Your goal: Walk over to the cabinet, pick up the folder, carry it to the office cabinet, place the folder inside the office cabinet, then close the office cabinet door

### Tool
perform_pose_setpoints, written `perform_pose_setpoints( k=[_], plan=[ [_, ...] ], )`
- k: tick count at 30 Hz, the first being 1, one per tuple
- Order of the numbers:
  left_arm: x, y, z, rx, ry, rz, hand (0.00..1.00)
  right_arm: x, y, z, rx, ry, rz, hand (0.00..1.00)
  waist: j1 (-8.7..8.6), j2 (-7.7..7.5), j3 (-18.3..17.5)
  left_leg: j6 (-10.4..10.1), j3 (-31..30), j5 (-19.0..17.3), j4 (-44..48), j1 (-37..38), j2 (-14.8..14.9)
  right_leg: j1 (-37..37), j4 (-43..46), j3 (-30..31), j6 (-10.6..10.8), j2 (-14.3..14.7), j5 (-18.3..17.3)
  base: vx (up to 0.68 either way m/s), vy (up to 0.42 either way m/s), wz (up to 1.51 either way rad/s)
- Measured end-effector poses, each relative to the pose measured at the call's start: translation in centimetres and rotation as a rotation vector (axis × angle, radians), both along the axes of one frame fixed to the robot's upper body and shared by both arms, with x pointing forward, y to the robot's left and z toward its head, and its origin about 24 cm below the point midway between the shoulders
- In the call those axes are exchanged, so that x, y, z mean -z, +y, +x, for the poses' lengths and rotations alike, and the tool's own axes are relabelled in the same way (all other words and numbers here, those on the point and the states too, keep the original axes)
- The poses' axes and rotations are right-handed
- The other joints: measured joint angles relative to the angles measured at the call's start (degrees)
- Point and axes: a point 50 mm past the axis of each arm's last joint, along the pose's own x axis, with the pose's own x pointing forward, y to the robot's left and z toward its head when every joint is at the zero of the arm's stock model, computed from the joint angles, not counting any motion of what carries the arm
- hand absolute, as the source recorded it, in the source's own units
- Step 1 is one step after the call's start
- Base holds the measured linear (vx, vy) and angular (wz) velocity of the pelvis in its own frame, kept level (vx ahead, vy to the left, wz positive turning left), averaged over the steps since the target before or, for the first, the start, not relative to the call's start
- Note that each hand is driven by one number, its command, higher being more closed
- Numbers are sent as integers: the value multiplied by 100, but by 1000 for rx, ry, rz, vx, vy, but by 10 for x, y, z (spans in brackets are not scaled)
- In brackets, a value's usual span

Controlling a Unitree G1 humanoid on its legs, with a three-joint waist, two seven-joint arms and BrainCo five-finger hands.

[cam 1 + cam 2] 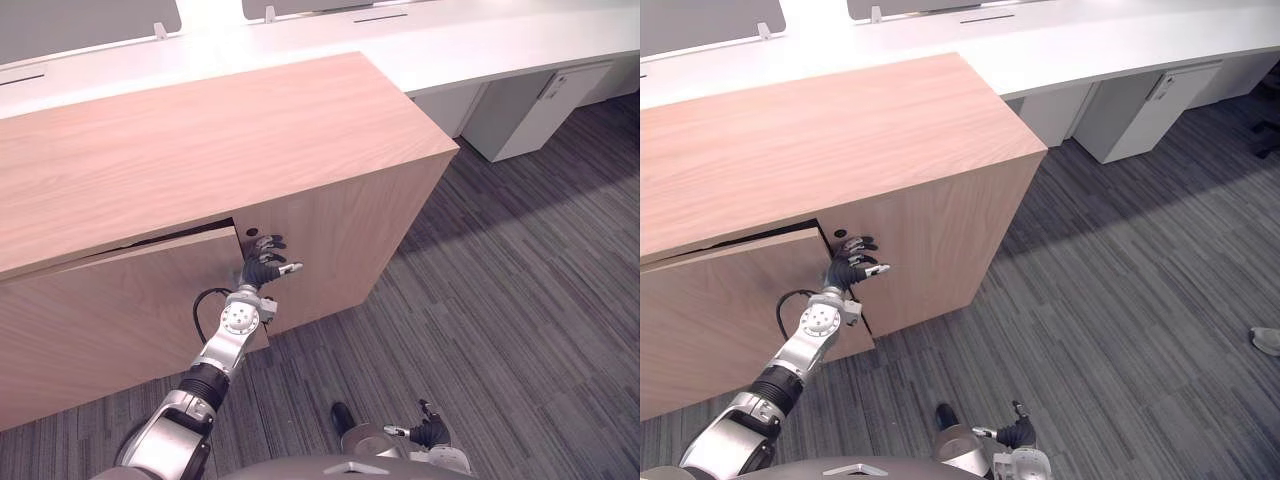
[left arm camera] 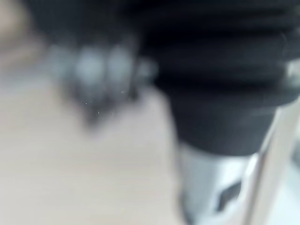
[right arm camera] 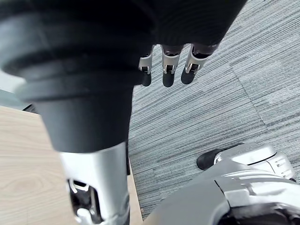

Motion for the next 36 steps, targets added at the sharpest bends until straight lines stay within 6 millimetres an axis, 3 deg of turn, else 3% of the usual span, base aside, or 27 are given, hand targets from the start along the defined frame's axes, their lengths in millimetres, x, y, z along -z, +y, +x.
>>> perform_pose_setpoints(
  k=[3,5,10,16,21,26,31,36],
  plan=[
    [0,3,-8,27,-3,-60,0,1,-1,-2,1,11,-2,0,47,4,-3,11,-84,44,-3,8,-33,32,23,-174,-53,-14,-56,-132,-55,11],
    [2,3,-13,58,2,-81,0,2,-1,-4,2,18,-1,0,62,1,-3,19,-184,96,-39,14,-92,74,66,-314,38,-88,-209,-133,-49,23],
    [12,-13,-36,179,33,-136,0,3,-5,-7,-7,33,-5,0,179,75,-27,9,-422,214,-47,15,-58,105,205,-500,111,-84,-392,-91,-41,23],
    [52,-18,-82,283,210,-150,0,8,-3,-11,-12,71,1,0,310,-33,-157,14,-452,223,-47,-38,-78,113,108,-490,221,-104,-294,-22,-6,3],
    [97,6,-119,233,429,-95,0,12,3,-12,-38,99,16,0,456,-176,-256,15,-421,221,-46,-34,-96,203,-69,-479,186,-107,-135,-1,-1,-2],
    [135,49,-156,51,643,16,0,15,3,-14,-39,127,17,0,582,-220,-251,14,-485,222,-47,74,-92,389,-137,-572,179,-104,-127,-19,-8,6],
    [154,81,-182,-114,787,94,0,18,2,-18,-31,159,15,0,762,-264,-247,47,-633,255,-50,100,-114,468,-152,-707,180,-142,-164,-71,-12,14],
    [164,85,-205,-158,884,105,0,20,2,-20,-11,180,21,0,866,-320,-229,64,-783,267,-51,100,-185,559,-151,-806,197,-221,-235,-41,7,16]
  ],
)
